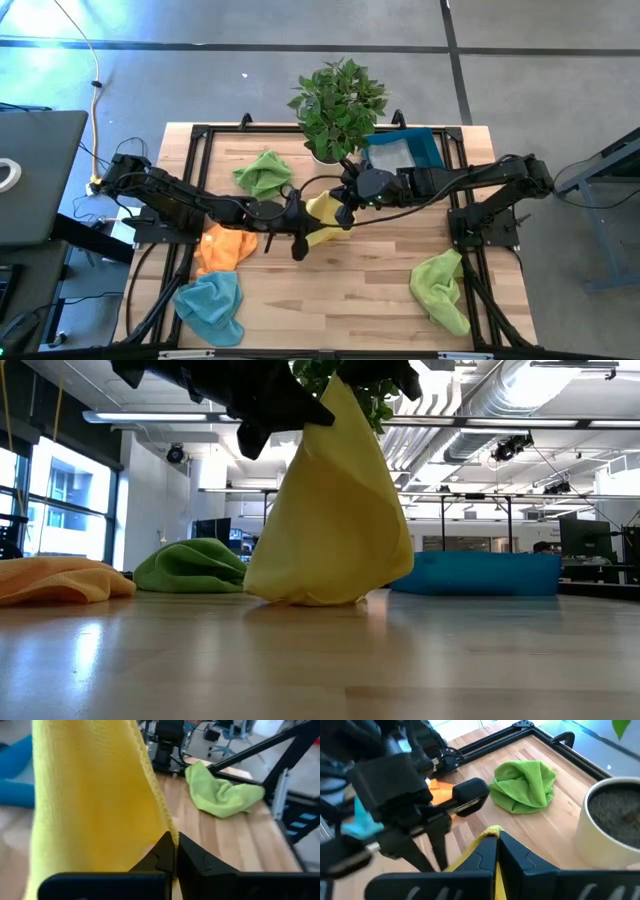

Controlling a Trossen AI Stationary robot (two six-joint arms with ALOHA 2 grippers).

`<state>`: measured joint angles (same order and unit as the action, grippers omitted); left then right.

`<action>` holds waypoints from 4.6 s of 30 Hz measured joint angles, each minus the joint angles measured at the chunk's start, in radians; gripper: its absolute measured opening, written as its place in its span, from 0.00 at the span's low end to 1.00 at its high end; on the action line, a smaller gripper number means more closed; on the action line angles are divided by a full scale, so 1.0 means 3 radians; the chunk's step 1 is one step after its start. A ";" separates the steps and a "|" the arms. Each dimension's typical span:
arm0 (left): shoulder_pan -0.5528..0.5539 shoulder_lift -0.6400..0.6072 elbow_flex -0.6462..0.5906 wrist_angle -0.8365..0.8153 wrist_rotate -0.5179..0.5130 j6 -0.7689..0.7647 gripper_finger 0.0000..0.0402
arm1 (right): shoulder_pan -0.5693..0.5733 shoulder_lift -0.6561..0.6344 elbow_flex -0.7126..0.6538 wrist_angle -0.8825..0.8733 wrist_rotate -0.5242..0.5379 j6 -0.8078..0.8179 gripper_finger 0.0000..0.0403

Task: Sort microfiber towel by color & place in baskets
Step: Fold the yellow towel

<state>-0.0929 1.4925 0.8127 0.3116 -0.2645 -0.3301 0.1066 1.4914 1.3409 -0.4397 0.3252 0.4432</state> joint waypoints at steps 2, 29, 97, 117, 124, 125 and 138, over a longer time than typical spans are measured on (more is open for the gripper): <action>-0.0060 0.0000 0.0000 0.0000 0.0041 -0.0243 0.00 | 0.0000 0.0000 -0.0001 -0.0045 -0.0051 -0.0239 0.01; -0.0510 -0.0006 0.0001 -0.1626 0.1220 -0.2136 0.00 | 0.0038 0.0000 -0.1621 0.1550 -0.1492 -0.1900 0.28; -0.0775 -0.0006 0.0001 -0.1574 0.1367 -0.2328 0.00 | -0.0029 0.1783 0.0380 -0.1970 -0.1846 -0.3860 0.22; -0.0826 -0.0006 0.0001 -0.1573 0.1355 -0.2381 0.00 | -0.0541 0.1783 0.0446 -0.1275 -0.2021 -0.2764 0.37; -0.0826 -0.0006 0.0001 -0.1573 0.1341 -0.2314 0.00 | -0.0533 0.1783 0.0446 -0.1315 -0.2419 -0.2725 0.40; -0.0826 -0.0006 0.0001 -0.1573 0.1340 -0.2293 0.00 | -0.0522 0.1783 0.0446 -0.1316 -0.2421 -0.2726 0.40; -0.0820 -0.0006 0.0001 -0.1573 0.1280 -0.2272 0.00 | -0.0498 0.1886 0.0446 -0.1414 -0.2084 -0.2663 0.37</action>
<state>-0.3389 1.4906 0.8131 -0.1604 0.1196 -1.0117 -0.0429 2.0572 1.4746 -0.8638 -0.3001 -0.3557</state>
